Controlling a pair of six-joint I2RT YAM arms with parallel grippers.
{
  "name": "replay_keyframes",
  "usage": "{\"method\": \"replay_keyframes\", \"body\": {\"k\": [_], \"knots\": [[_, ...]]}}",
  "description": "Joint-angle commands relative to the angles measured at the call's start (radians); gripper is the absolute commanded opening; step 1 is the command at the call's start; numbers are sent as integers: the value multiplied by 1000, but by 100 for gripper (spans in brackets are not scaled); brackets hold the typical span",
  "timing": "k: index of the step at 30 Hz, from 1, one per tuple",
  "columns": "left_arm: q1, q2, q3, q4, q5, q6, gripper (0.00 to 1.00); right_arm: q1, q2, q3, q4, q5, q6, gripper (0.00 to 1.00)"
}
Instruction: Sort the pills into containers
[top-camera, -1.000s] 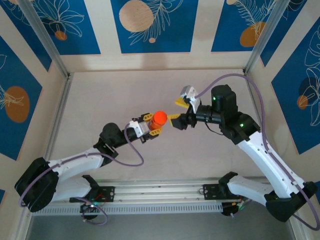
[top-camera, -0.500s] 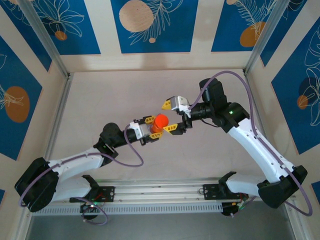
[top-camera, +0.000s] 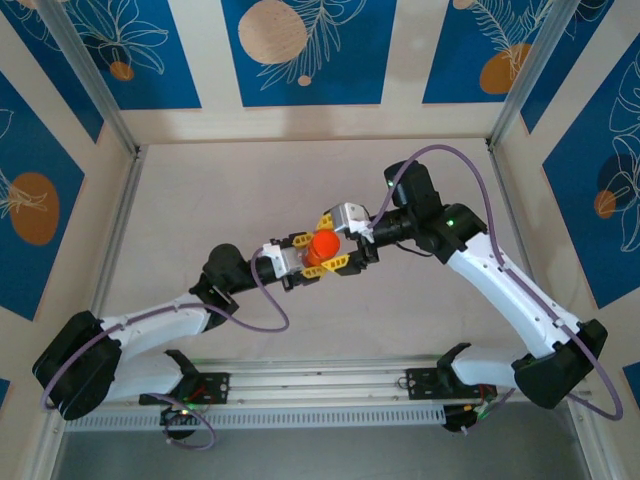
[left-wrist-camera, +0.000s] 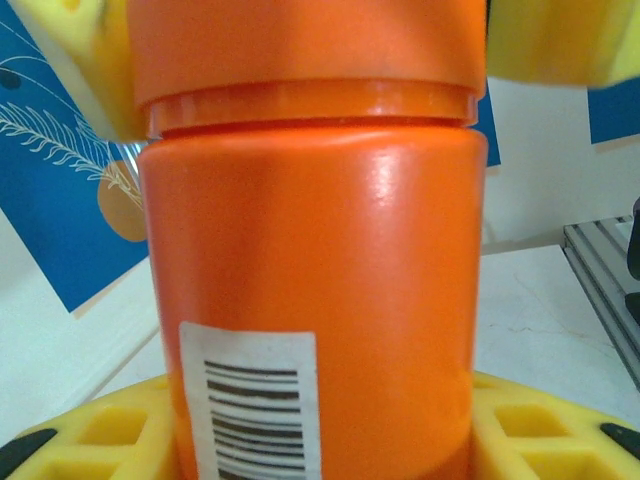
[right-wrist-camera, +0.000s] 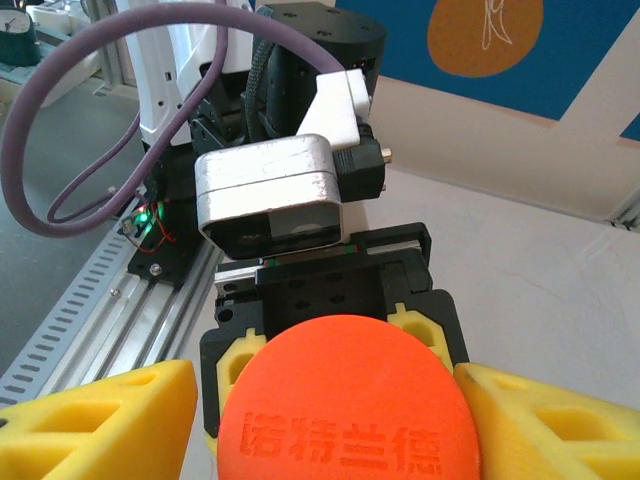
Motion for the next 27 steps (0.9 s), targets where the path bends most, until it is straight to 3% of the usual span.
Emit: {"method": "replay_keyframes", "body": {"k": [1,7,14,21,25,27], "knots": [[-7,1,35,50,20,-19,0,11,5,22,-32,12,-13,60],[-7,-2,35,46,8,-17,0,15,-11,-5,17,38,49,38],[-7,-29,24,50,-108,18,0,76,-29,-100,172,368,399,25],[-7,-44,32,24,-182,51,0,172,-59,-187,225,792,717,22],[-7,-48,34,7,-167,50,0,179,-75,-177,188,709,646,28],[-7,-48,33,-4,-142,44,0,178,-99,-182,167,622,541,46]]}}
